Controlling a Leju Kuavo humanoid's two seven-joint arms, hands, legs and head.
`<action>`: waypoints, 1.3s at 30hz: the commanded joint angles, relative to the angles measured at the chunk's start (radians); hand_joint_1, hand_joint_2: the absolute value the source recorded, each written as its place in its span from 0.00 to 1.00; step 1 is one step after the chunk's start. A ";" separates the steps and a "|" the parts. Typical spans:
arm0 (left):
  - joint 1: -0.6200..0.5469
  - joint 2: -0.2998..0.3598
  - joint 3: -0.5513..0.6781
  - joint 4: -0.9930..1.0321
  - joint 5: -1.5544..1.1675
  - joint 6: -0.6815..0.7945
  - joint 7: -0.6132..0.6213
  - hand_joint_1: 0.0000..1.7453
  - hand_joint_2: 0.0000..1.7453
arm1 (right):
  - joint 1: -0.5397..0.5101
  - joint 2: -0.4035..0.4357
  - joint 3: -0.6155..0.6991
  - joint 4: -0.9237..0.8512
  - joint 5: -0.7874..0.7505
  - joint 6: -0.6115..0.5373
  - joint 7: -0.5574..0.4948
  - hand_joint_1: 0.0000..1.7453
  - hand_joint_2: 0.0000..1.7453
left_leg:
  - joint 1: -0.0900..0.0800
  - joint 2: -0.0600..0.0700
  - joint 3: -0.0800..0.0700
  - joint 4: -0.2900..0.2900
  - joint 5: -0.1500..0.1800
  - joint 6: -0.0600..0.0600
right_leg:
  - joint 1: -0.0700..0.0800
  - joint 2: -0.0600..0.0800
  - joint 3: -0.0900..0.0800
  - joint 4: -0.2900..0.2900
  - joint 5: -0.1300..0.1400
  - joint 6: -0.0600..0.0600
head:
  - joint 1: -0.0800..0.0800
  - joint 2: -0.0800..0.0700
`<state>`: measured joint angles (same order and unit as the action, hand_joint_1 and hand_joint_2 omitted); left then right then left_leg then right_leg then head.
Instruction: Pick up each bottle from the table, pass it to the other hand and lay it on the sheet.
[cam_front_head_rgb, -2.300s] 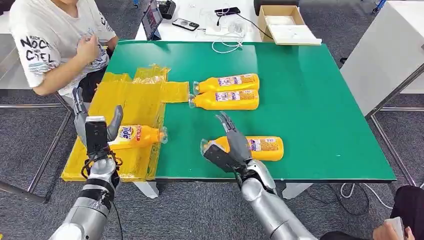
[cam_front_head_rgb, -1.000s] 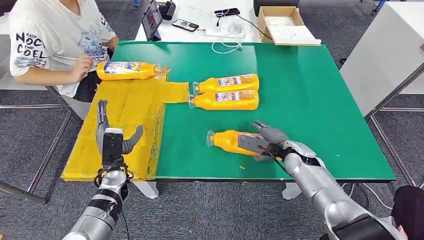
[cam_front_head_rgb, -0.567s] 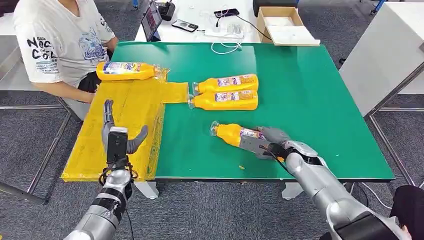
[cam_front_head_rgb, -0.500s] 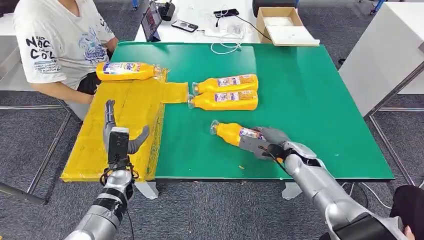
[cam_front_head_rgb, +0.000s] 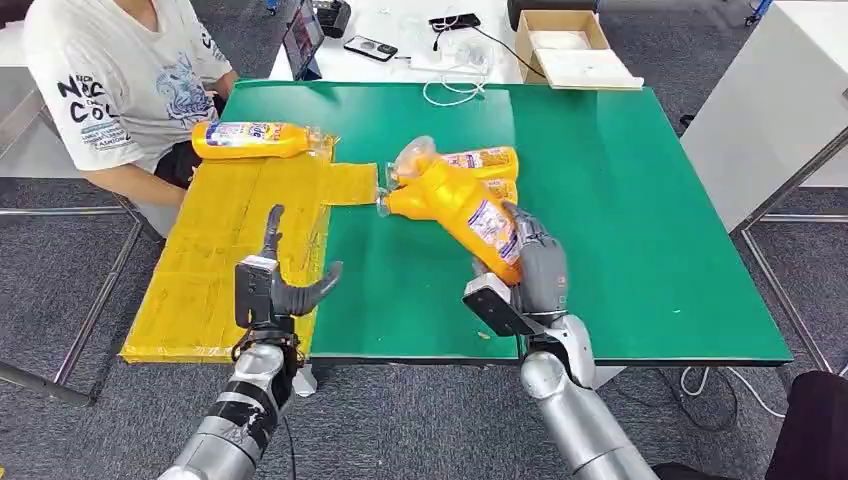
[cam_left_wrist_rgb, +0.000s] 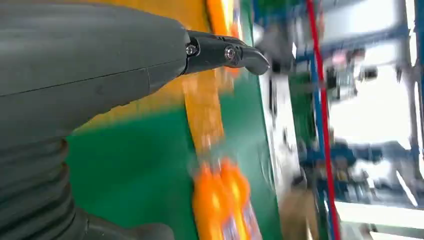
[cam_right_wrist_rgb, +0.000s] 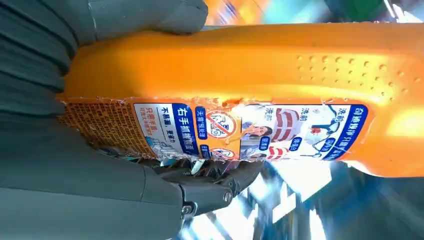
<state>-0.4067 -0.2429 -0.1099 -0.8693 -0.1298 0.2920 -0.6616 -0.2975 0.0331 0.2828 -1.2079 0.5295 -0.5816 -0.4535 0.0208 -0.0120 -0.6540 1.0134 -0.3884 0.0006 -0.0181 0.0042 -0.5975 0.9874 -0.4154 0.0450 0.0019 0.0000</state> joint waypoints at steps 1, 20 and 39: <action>0.005 -0.032 -0.056 -0.079 0.132 -0.215 0.082 0.00 1.00 | 0.076 0.076 -0.168 -0.177 0.025 -0.096 -0.080 1.00 1.00 | -0.001 0.000 0.002 0.001 -0.002 0.001 | -0.001 -0.002 0.003 0.001 -0.002 -0.002 | 0.000 0.000; 0.090 0.006 -0.233 -0.225 0.422 -0.610 0.188 0.00 1.00 | 0.050 0.139 -0.023 0.117 -0.012 0.018 -0.245 1.00 1.00 | -0.001 0.004 0.002 -0.001 -0.001 0.001 | -0.001 0.003 0.001 -0.001 0.000 -0.002 | 0.000 0.000; 0.009 -0.026 -0.299 -0.078 0.308 -0.520 0.131 0.00 1.00 | -0.089 0.209 0.209 0.415 0.031 0.021 -0.226 1.00 1.00 | -0.001 0.004 0.004 -0.001 -0.002 0.001 | 0.000 0.001 0.003 -0.001 -0.001 -0.002 | 0.000 0.000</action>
<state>-0.3342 -0.2789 -0.3735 -1.0354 0.1770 -0.2236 -0.5287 -0.3222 0.2411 0.3737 -0.9809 0.5485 -0.5856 -0.6832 0.0199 -0.0094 -0.6552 1.0132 -0.3885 0.0007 -0.0194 0.0056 -0.5999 0.9873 -0.4154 0.0452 0.0015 0.0000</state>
